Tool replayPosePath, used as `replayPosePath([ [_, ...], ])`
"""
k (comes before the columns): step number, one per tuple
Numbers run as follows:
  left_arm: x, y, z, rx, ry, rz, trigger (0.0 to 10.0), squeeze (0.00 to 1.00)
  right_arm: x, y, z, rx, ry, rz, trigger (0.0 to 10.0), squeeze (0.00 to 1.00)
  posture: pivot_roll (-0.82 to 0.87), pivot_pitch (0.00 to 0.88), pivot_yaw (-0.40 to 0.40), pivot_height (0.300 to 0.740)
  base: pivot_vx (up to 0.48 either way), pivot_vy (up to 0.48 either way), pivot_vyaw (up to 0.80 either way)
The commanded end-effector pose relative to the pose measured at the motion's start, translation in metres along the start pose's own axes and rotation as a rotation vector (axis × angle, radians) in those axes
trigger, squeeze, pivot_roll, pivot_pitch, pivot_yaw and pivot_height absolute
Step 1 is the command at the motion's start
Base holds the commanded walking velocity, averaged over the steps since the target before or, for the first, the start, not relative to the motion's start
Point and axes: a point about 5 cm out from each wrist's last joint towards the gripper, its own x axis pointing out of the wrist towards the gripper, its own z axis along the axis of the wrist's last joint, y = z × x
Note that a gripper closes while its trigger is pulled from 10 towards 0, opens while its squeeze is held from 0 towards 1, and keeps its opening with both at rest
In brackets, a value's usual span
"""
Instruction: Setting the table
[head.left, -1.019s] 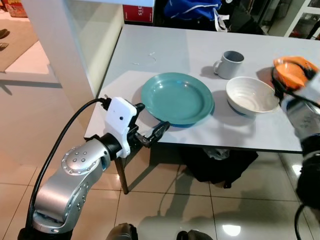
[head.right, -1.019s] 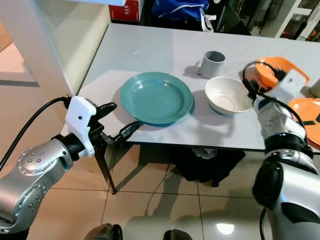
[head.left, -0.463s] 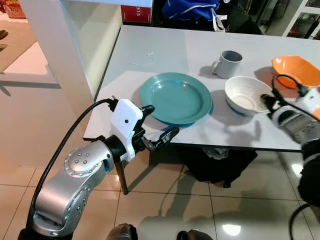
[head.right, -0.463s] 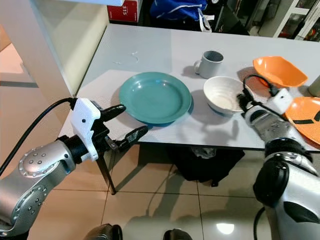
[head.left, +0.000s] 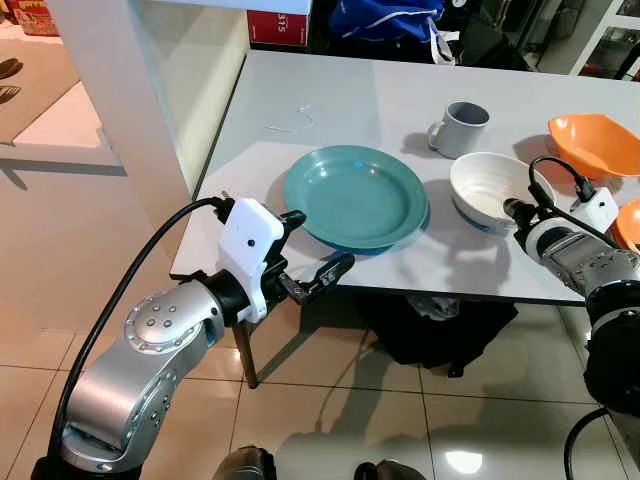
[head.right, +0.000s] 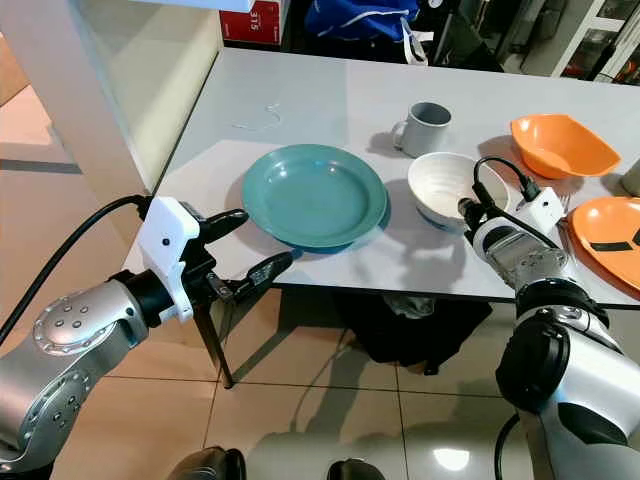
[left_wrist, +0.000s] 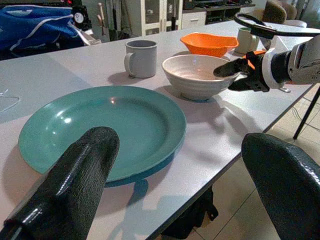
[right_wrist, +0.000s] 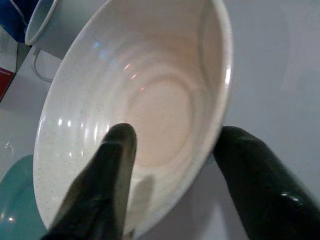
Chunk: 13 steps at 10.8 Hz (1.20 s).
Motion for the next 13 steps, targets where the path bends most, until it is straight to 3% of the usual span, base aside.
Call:
replayPosePath([
  [1,0.001,-0.001,0.001,0.011,0.008,-0.012,10.0,0.00,-0.001,-0.005,-0.003,0.033,0.015,-0.014,0.0,0.00,0.03,0.082,-0.028,0.740,0.000,0.000,0.00],
  [8,0.001,0.000,0.002,0.019,0.003,0.000,10.0,0.00,0.000,-0.004,-0.004,0.035,0.016,-0.003,0.0,0.00,0.03,0.066,-0.032,0.740,0.000,0.000,0.00],
  [9,0.002,0.000,0.002,0.019,0.002,0.002,10.0,0.00,0.000,0.001,0.000,0.039,-0.005,0.017,0.0,0.00,0.03,0.067,-0.033,0.740,0.000,0.000,0.00],
  [13,0.004,0.002,0.004,0.015,-0.013,0.025,10.0,0.00,-0.001,0.049,0.025,0.024,-0.090,0.188,0.0,0.00,0.02,0.074,-0.039,0.740,0.000,0.000,0.00],
])
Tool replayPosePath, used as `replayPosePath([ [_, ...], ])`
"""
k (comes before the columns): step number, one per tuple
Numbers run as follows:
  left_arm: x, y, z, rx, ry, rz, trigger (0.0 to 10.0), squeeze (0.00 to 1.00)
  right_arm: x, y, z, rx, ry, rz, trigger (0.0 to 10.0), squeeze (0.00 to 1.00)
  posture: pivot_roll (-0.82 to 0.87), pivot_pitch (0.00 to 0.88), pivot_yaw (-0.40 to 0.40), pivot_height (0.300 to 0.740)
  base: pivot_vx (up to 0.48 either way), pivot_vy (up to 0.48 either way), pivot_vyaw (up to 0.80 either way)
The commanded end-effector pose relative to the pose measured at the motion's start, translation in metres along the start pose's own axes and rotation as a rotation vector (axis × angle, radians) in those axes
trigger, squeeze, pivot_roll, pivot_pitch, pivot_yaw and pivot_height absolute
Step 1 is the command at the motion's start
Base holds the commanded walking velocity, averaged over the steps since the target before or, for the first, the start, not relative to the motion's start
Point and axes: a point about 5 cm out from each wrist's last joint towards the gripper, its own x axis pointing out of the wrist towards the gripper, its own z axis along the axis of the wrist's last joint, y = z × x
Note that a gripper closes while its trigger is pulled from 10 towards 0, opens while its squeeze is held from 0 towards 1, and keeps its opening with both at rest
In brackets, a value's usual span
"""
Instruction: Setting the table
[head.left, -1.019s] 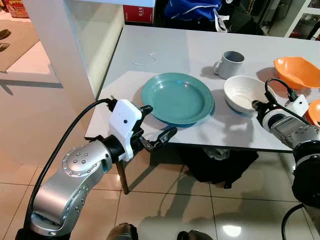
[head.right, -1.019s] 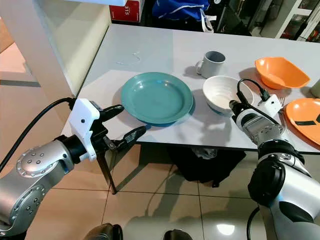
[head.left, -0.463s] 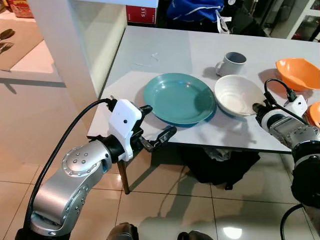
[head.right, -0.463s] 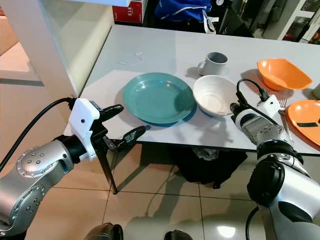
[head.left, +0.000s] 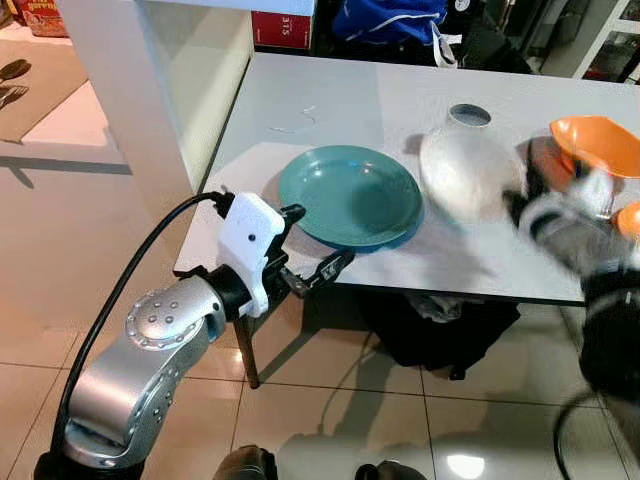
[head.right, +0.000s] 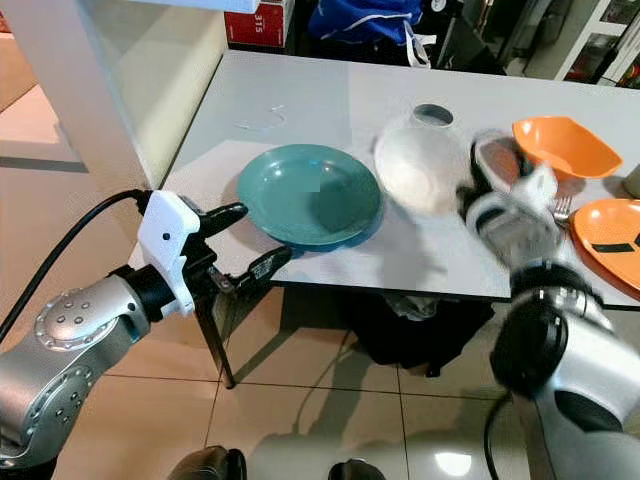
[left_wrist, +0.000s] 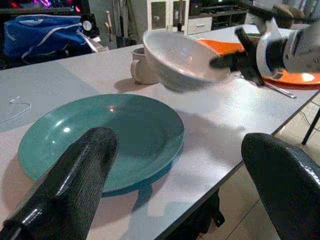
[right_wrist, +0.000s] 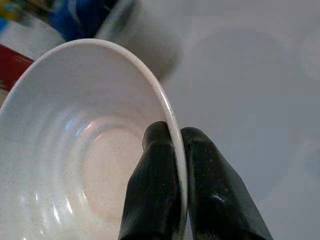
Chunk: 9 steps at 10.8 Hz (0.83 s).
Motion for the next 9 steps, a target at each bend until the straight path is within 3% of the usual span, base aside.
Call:
replayPosePath([
  [1,0.001,0.001,0.000,0.005,0.001,0.009,10.0,0.00,-0.001,0.015,0.017,0.010,-0.073,0.060,0.0,0.00,0.02,0.076,-0.041,0.740,0.000,0.000,0.00],
  [3,0.001,0.002,0.001,0.003,-0.006,0.020,10.0,0.00,0.002,0.040,0.017,-0.002,-0.055,0.147,0.0,0.00,0.01,0.080,-0.044,0.740,0.000,0.000,0.00],
  [5,-0.002,0.000,-0.001,-0.003,0.004,0.011,10.0,0.00,0.009,0.057,-0.012,-0.090,0.051,0.177,0.0,0.00,0.02,0.083,-0.048,0.740,0.000,0.000,0.00],
  [9,-0.008,0.002,-0.006,0.003,0.030,0.030,10.0,0.00,0.017,0.071,-0.073,-0.158,0.204,0.173,0.0,0.00,0.02,0.087,-0.062,0.740,0.000,0.000,0.00],
])
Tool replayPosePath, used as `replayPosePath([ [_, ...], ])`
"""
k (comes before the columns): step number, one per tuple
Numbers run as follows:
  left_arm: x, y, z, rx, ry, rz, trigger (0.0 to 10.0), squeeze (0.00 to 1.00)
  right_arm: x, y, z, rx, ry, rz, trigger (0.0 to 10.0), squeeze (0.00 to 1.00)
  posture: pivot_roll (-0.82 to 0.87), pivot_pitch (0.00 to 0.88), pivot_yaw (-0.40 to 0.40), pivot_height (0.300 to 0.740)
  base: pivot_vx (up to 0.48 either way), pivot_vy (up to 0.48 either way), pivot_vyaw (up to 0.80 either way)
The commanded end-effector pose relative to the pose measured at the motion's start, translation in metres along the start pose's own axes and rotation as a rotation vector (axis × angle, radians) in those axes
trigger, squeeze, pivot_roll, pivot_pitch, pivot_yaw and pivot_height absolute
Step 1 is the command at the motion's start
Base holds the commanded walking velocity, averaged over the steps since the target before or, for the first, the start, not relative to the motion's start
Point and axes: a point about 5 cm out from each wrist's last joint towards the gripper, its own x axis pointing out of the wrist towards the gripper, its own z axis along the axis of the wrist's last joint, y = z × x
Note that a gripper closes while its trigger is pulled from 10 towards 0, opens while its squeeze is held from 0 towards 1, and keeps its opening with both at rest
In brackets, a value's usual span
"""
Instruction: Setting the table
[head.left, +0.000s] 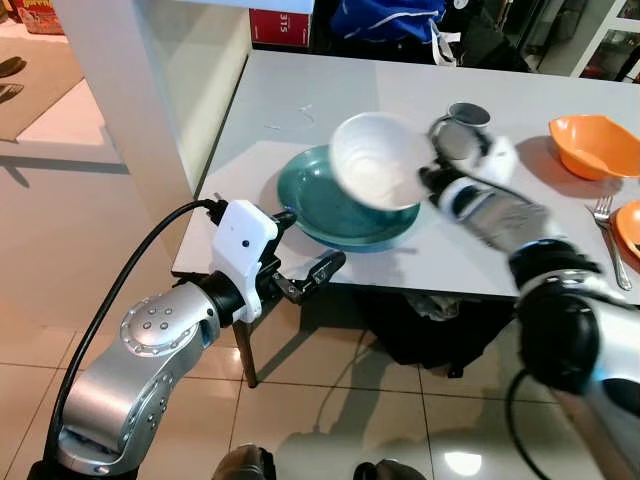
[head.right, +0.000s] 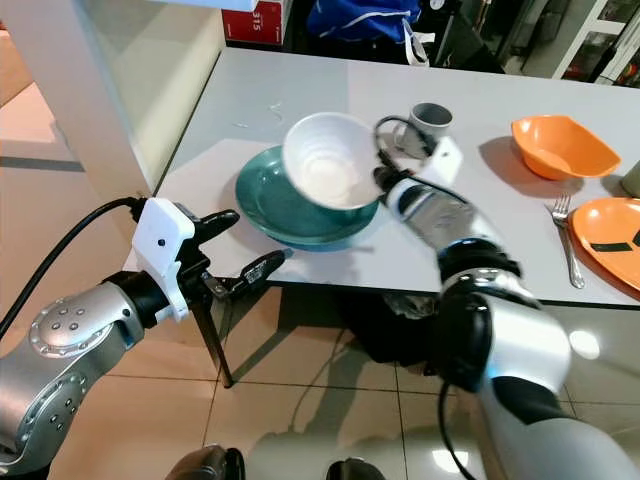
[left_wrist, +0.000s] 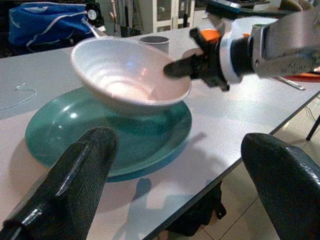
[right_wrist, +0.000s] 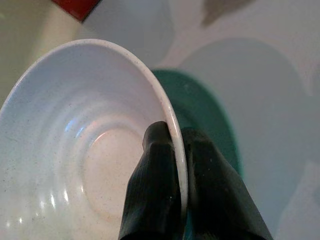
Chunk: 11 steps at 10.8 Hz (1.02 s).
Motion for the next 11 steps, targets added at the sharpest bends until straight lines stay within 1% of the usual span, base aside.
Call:
replayPosePath([
  [1,-0.001,-0.001,0.002,0.009,-0.006,0.000,10.0,0.00,0.002,0.007,0.003,-0.019,-0.017,0.001,0.0,0.00,0.03,0.087,-0.062,0.740,0.000,0.000,0.00],
  [2,-0.001,-0.002,0.003,0.011,-0.006,-0.002,10.0,0.00,0.004,0.009,-0.001,-0.064,-0.009,-0.028,10.0,0.00,0.03,0.086,-0.067,0.740,0.000,0.000,0.00],
  [5,-0.002,-0.001,0.002,0.010,-0.005,0.007,10.0,0.00,0.005,0.011,-0.004,-0.067,-0.008,-0.047,10.0,0.00,0.03,0.088,-0.072,0.740,0.000,0.000,0.00],
  [6,-0.001,-0.001,0.003,0.009,-0.008,0.008,10.0,0.00,0.006,0.012,-0.008,-0.054,0.002,-0.046,10.0,0.06,0.03,0.088,-0.072,0.740,0.000,0.000,0.00],
  [7,-0.001,-0.001,0.003,0.010,-0.009,0.010,10.0,0.00,0.007,0.012,-0.011,-0.058,0.011,-0.048,10.0,1.00,0.03,0.087,-0.073,0.740,0.000,0.000,0.00],
  [10,0.000,-0.002,0.003,0.009,-0.012,0.012,10.0,0.00,0.008,0.014,-0.014,-0.047,0.005,-0.051,10.0,1.00,0.03,0.087,-0.076,0.740,0.000,0.000,0.00],
  [11,-0.001,-0.001,0.004,0.010,-0.014,0.017,10.0,0.00,0.009,0.017,-0.011,-0.032,-0.020,-0.043,10.0,1.00,0.03,0.086,-0.077,0.740,0.000,0.000,0.00],
])
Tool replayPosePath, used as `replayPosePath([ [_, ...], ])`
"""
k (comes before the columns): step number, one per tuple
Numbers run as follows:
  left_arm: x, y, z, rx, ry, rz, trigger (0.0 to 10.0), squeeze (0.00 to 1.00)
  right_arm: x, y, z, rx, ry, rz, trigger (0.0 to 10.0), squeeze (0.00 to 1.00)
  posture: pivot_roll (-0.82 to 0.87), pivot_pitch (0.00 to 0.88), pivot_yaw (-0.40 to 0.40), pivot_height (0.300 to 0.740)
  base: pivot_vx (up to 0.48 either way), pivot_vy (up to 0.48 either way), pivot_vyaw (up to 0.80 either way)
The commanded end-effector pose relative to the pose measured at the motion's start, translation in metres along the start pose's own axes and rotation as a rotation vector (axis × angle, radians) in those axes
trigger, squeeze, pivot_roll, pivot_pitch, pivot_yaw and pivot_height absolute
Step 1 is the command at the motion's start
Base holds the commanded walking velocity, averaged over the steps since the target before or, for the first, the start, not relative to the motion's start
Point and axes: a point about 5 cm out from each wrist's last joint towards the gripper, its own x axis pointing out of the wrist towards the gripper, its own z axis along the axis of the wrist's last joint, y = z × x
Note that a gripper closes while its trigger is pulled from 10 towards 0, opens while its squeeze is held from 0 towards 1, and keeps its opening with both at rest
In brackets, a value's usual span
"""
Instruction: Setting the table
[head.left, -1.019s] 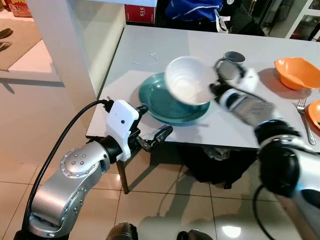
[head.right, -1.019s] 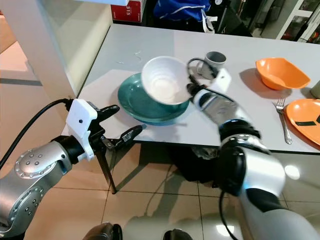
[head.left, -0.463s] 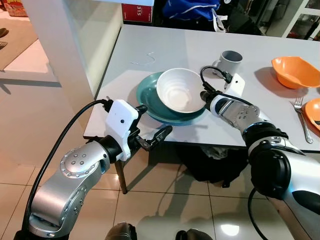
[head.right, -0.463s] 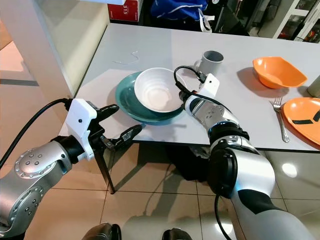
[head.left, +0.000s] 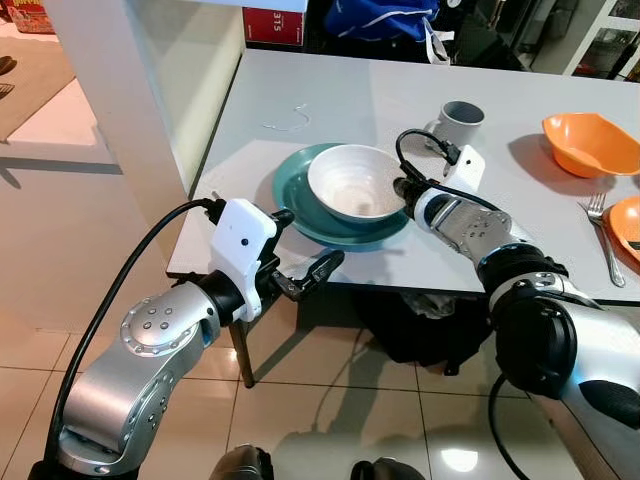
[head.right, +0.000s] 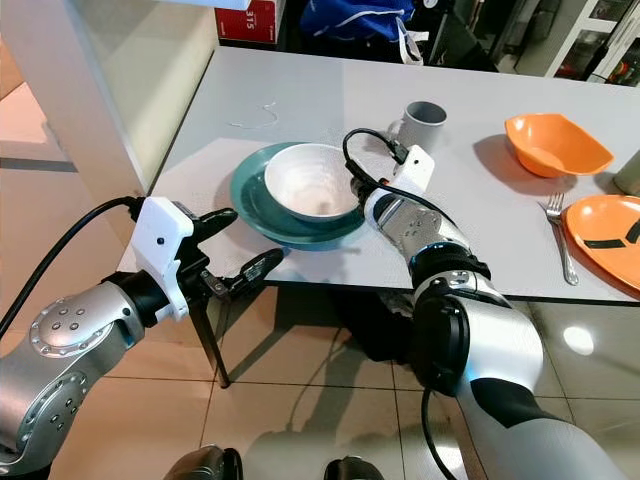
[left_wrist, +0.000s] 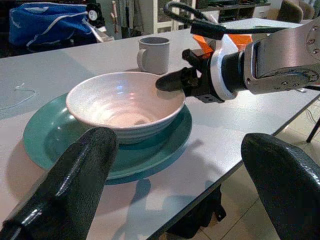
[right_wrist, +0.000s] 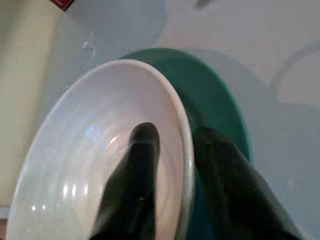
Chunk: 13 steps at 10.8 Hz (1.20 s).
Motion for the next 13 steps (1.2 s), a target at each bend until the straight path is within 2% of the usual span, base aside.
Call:
replayPosePath([
  [1,-0.001,-0.001,0.004,0.013,-0.012,0.001,10.0,0.00,0.000,0.010,0.010,-0.008,-0.029,0.015,10.0,1.00,0.03,0.084,-0.077,0.740,0.000,0.000,0.00],
  [2,-0.001,-0.001,0.004,0.014,-0.014,0.003,10.0,0.00,-0.001,0.010,0.015,-0.051,-0.040,0.008,10.0,1.00,0.03,0.081,-0.079,0.740,0.000,0.000,0.00],
  [3,-0.001,0.000,0.004,0.019,-0.013,0.010,10.0,0.00,-0.003,0.006,0.023,-0.106,-0.066,-0.010,10.0,0.00,0.03,0.079,-0.081,0.740,0.000,0.000,0.00],
  [4,-0.001,0.001,0.002,0.023,0.000,0.023,10.0,0.00,-0.007,-0.002,0.037,-0.169,-0.108,-0.034,10.0,0.00,0.03,0.076,-0.079,0.740,0.000,0.000,0.00],
  [7,0.005,0.007,0.000,0.056,0.007,0.105,10.0,0.00,-0.024,-0.022,0.071,-0.253,-0.204,-0.066,10.0,0.00,0.02,0.067,-0.071,0.740,0.000,0.000,0.00],
  [8,0.008,0.014,-0.001,0.089,0.014,0.203,10.0,0.00,-0.039,-0.021,0.087,-0.316,-0.340,0.010,10.0,0.00,0.02,0.068,-0.072,0.740,0.000,0.000,0.00],
  [9,0.007,0.019,-0.004,0.106,0.030,0.257,10.0,0.00,-0.053,-0.016,0.091,-0.345,-0.450,0.071,10.0,0.00,0.01,0.072,-0.073,0.740,0.000,0.000,0.00],
  [10,0.004,0.026,-0.002,0.120,-0.013,0.370,10.0,0.00,-0.081,-0.009,0.068,-0.520,-0.544,0.140,10.0,0.00,-0.01,0.072,-0.065,0.740,0.000,0.480,0.00],
  [11,0.003,0.028,-0.001,0.126,-0.033,0.421,10.0,0.00,-0.095,0.000,0.043,-0.649,-0.554,0.178,10.0,0.00,-0.02,0.071,-0.050,0.740,0.000,0.480,0.00],
  [12,0.006,0.026,0.000,0.114,-0.055,0.438,10.0,0.00,-0.106,0.013,0.015,-0.682,-0.563,0.224,10.0,0.00,-0.03,0.068,-0.037,0.740,0.000,0.480,0.00],
  [13,0.011,0.021,0.000,0.127,-0.059,0.425,10.0,0.00,-0.111,0.026,-0.010,-0.635,-0.552,0.284,10.0,0.00,-0.03,0.061,-0.037,0.740,0.000,0.480,0.00],
])
